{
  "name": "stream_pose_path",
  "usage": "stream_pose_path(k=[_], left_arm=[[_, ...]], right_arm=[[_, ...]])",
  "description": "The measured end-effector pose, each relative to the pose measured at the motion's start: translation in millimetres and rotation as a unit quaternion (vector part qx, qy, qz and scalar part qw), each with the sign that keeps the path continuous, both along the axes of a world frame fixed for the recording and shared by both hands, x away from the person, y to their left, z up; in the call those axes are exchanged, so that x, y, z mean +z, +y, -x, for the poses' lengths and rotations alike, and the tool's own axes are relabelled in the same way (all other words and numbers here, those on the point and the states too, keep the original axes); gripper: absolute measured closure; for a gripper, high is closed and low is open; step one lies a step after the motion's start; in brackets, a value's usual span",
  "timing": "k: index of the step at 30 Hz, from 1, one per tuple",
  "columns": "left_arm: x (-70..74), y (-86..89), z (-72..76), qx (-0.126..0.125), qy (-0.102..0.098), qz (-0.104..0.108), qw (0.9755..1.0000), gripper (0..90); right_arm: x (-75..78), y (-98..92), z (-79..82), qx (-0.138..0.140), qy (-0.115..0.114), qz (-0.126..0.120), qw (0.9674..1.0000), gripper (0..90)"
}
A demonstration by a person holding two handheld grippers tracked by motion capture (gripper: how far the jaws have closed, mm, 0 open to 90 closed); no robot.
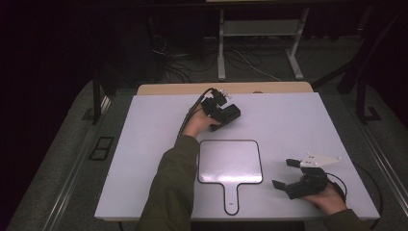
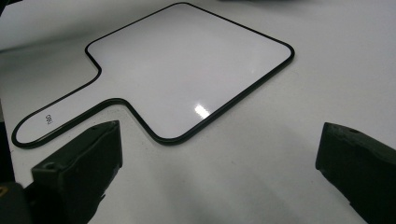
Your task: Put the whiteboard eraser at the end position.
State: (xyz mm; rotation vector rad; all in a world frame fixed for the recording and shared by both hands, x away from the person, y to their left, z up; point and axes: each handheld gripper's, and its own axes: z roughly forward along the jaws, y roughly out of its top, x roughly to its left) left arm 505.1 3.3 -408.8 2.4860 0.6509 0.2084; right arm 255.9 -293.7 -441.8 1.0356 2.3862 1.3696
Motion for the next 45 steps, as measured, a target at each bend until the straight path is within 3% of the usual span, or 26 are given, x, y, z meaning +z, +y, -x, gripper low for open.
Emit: stream_pose_path(k=[17, 20, 23, 28, 32, 35, 42, 45], left_arm=[[-14.5, -18.7, -6.8, 0.013, 0.009, -0.013, 0.9998, 38.7], [-20.1, -19.5, -8.8, 0.020, 0.025, -0.020, 0.9993, 38.5], [-19.7, -17.4, -9.0, 0.028, 0.031, -0.010, 0.9991, 37.5], [-14.4, -12.3, -7.8, 0.038, 0.019, 0.011, 0.9990, 27.5], [-9.9, -7.0, -5.6, 0.035, 0.012, 0.037, 0.9986, 26.9], [-8.1, -2.2, -3.5, 0.029, 0.006, 0.044, 0.9986, 26.2], [-4.9, 7.4, 5.5, 0.038, -0.005, 0.083, 0.9958, 24.2], [-1.2, 14.0, 10.2, 0.031, -0.007, 0.082, 0.9962, 24.2]], right_arm=[[0.1, -0.8, -0.1, -0.001, -0.001, -0.001, 1.0000, 0.0], [0.4, -1.3, 0.2, 0.000, -0.002, -0.001, 1.0000, 0.0], [0.6, -1.6, 0.4, -0.001, -0.001, -0.001, 1.0000, 0.0], [0.0, -1.1, 0.0, 0.000, -0.001, 0.000, 1.0000, 0.0], [-0.2, -1.2, -0.5, -0.001, -0.001, 0.000, 1.0000, 0.0], [-0.6, -1.5, -1.1, 0.000, 0.001, 0.000, 1.0000, 0.0], [-1.6, -3.8, -3.0, 0.000, 0.001, -0.001, 1.0000, 0.0], [-1.9, -5.0, -3.7, -0.003, 0.004, -0.003, 1.0000, 0.0]])
